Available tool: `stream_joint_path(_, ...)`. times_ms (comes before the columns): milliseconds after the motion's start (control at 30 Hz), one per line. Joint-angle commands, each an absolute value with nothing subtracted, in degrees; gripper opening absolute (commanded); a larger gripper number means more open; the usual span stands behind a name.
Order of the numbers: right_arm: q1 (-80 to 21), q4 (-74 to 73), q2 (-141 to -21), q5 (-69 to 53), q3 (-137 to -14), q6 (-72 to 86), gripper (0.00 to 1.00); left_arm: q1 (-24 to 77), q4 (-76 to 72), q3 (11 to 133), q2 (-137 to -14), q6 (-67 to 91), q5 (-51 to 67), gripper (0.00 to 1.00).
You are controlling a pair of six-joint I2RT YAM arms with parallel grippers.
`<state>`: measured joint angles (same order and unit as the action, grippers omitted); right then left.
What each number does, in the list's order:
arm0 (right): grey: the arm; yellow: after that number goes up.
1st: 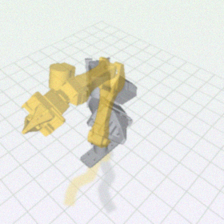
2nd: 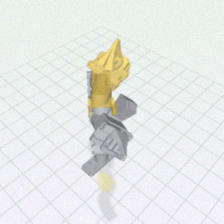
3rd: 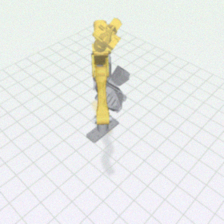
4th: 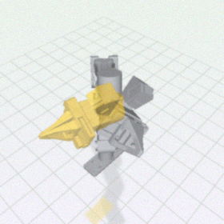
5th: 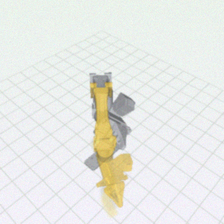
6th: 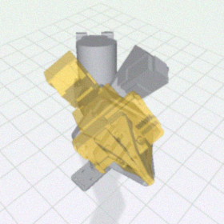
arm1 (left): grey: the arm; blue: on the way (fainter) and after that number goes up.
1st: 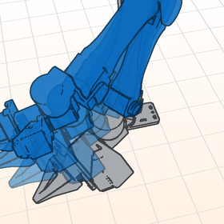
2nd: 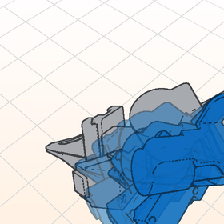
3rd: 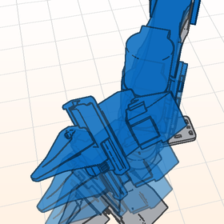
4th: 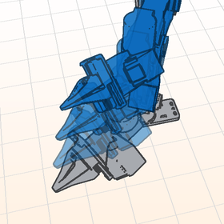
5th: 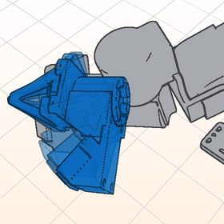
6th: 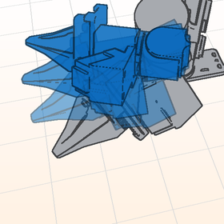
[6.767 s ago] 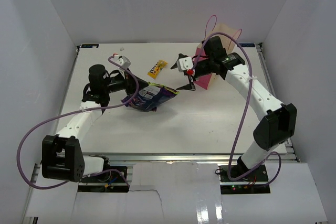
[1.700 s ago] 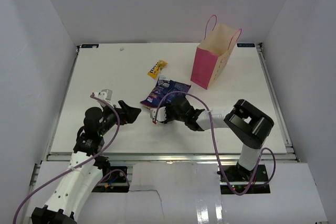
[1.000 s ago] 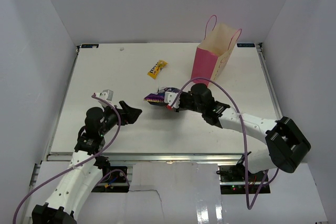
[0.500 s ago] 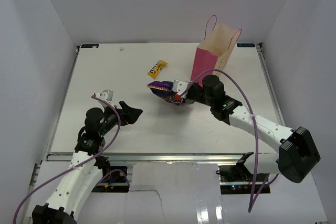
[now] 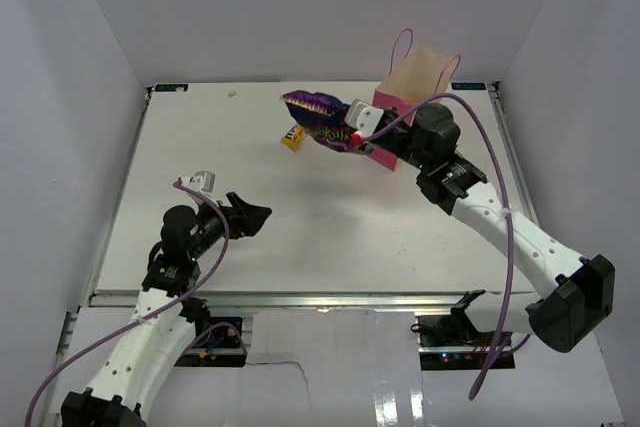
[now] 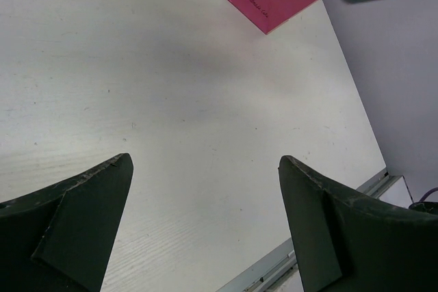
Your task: Place the snacks into the paper bag
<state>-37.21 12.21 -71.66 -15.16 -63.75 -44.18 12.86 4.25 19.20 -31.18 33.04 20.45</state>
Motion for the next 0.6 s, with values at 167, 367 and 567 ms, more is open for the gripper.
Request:
stream_joint_path(167,-32.88,26.80,-71.45,-13.27,-80.15,-44.30,0.08,12.83,2.02,19.07,-31.64,33.05,21.62,0.98)
stream_joint_path(367,-28.13,28.91,-75.23,-12.74,-87.71,-44.56,0.08,12.75,1.58,19.16,-32.08,32.87,21.88,0.98)
stream_joint_path(567,-22.34,31.55,-79.71,-12.57,-92.80,-43.77,0.08,12.83,1.67,18.99,-31.73,32.87,21.71,0.98)
